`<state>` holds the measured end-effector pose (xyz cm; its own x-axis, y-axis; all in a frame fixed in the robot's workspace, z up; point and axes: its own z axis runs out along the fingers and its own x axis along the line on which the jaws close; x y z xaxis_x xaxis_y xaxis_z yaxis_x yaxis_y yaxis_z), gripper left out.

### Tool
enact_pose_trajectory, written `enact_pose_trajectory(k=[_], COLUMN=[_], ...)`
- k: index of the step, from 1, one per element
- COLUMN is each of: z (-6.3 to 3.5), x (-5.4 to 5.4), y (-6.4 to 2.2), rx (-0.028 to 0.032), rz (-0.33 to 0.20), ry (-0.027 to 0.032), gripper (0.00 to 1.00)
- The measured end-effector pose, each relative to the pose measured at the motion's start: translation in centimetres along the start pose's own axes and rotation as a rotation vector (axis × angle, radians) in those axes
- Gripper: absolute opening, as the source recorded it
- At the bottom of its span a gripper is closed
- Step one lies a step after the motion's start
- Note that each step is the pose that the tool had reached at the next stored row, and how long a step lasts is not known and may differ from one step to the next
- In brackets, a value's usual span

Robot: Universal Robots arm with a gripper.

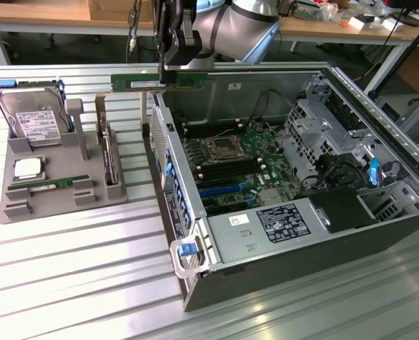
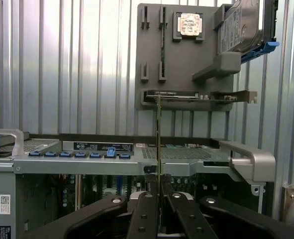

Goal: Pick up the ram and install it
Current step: 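Pick up the ram and move it above insertion slot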

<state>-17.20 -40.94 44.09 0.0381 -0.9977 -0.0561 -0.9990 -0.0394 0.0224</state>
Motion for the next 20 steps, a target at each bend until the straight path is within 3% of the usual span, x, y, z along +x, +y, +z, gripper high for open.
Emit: enact_pose_trajectory(k=[14,20], z=[-0.04,-0.05], x=[0.1,0.1], y=[-1.82,-2.14], rx=[0.0000,0.0000], rz=[0.000,0.000], ry=[0.0009,0.0015], gripper=[0.13,0.13])
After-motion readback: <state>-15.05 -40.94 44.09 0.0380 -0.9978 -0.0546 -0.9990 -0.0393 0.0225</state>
